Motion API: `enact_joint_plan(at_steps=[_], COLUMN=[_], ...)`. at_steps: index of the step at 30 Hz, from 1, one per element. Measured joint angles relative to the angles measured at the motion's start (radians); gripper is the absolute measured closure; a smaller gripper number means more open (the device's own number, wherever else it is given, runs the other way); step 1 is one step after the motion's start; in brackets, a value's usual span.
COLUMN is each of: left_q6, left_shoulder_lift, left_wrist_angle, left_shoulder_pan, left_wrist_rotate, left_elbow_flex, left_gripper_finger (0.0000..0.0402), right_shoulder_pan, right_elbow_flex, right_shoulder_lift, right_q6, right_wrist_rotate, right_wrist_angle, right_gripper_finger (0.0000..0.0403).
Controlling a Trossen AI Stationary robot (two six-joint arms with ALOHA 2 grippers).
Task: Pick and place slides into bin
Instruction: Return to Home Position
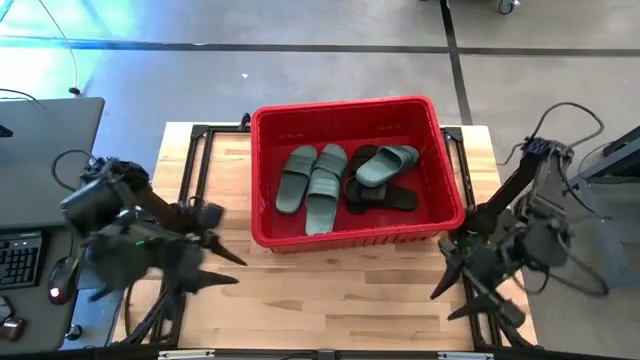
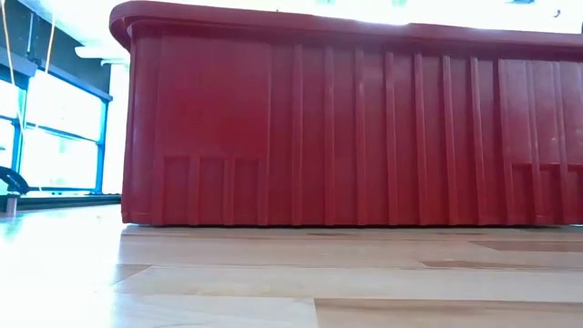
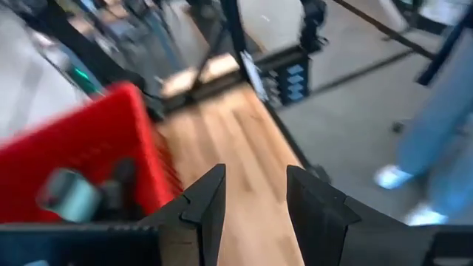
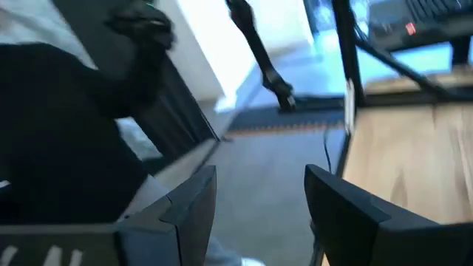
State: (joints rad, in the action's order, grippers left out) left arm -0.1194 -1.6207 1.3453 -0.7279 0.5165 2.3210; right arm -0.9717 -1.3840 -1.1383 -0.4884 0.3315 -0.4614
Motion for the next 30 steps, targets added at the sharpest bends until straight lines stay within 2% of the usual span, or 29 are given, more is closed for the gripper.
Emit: enact_joint_plan(at_steps=[2,4,6,9,11,18,21,26,30], left_q6=[0.004,-0.026,-0.087,-0.223,-0.269,-0.338,-0.327,-0.235,-0.041], left_shoulder_lift=[0.023,0.041,0.064,0.119,0.152,0.269,0.326,0.419,0.474], left_wrist_angle=[-0.010,-0.013,-0.011,-0.029,-0.083,-0.311,-0.404,-0.608,-0.864], left_shoulder_pan=[-0.078,-0.154,-0.225,-0.327,-0.385,-0.512,-0.530,-0.528,-0.528], left_wrist_rotate=[0.114,0.208,0.294,0.434,0.513,0.679,0.696,0.638,0.568], left_elbow_flex=[-0.025,-0.067,-0.127,-0.242,-0.332,-0.668,-0.791,-0.972,-1.112], left_gripper_finger=[0.0275,0.0275,0.0275,0.0275,0.0275,0.0275,0.0275,0.0275,0.0275], right_shoulder_pan=[-0.004,-0.004,-0.004,-0.004,-0.004,-0.004,-0.004,-0.004,-0.003], right_elbow_flex=[0.110,0.246,0.382,0.562,0.669,0.984,1.066,1.169,1.217], right_shoulder_lift=[0.074,0.152,0.230,0.337,0.401,0.599,0.678,0.783,0.833], right_q6=[0.057,0.120,0.173,0.240,0.250,0.283,0.285,0.286,0.287], right_wrist_rotate=[-0.026,-0.099,-0.175,-0.232,-0.229,-0.192,-0.179,-0.147,-0.116], right_wrist_angle=[0.124,0.288,0.460,0.687,0.778,1.021,1.053,1.061,1.093], right_gripper_finger=[0.0208,0.0208,0.0208,0.0208,0.0208,0.0208,0.0208,0.0208,0.0208])
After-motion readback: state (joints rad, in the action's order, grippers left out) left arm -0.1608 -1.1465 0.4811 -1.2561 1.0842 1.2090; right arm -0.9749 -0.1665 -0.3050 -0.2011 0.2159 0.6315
